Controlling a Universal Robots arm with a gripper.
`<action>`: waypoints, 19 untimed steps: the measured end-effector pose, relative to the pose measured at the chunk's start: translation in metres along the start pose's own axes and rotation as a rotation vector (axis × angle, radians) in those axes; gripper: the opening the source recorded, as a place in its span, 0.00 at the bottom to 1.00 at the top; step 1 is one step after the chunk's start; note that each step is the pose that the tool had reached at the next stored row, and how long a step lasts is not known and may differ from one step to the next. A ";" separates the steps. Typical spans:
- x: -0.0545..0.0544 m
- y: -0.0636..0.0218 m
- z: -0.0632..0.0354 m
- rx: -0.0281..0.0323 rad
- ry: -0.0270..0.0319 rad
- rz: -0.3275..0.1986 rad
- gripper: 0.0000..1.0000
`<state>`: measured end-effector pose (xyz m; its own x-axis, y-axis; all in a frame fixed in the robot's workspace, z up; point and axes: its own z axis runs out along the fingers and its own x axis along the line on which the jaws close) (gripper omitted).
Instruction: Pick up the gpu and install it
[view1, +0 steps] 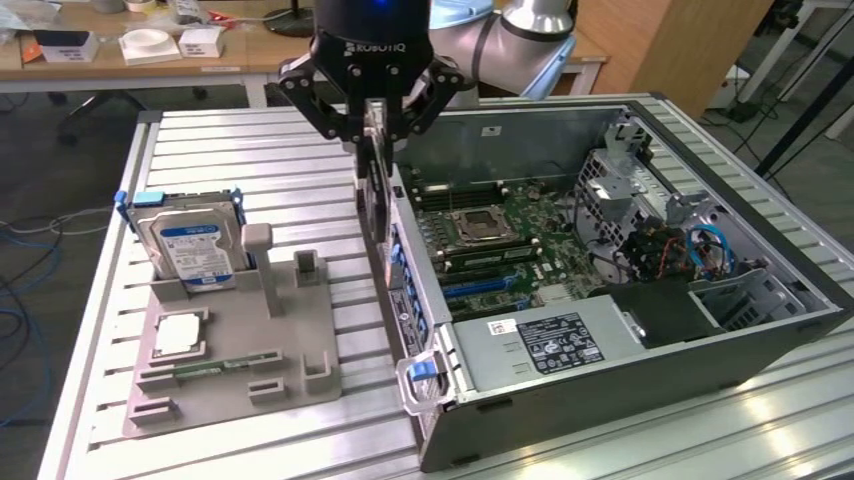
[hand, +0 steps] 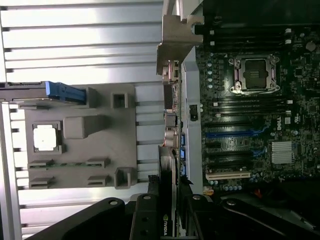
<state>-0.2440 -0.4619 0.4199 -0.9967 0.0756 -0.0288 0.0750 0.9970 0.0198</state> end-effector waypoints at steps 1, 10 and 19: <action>-0.001 0.0003 0.0000 0.0000 0.0000 0.000 0.26; -0.012 0.0044 0.0004 -0.0001 0.0000 -0.002 0.26; -0.025 0.0090 0.0009 -0.0001 0.0001 -0.004 0.26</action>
<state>-0.2187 -0.4548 0.4199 -0.9970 0.0713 -0.0288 0.0707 0.9973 0.0198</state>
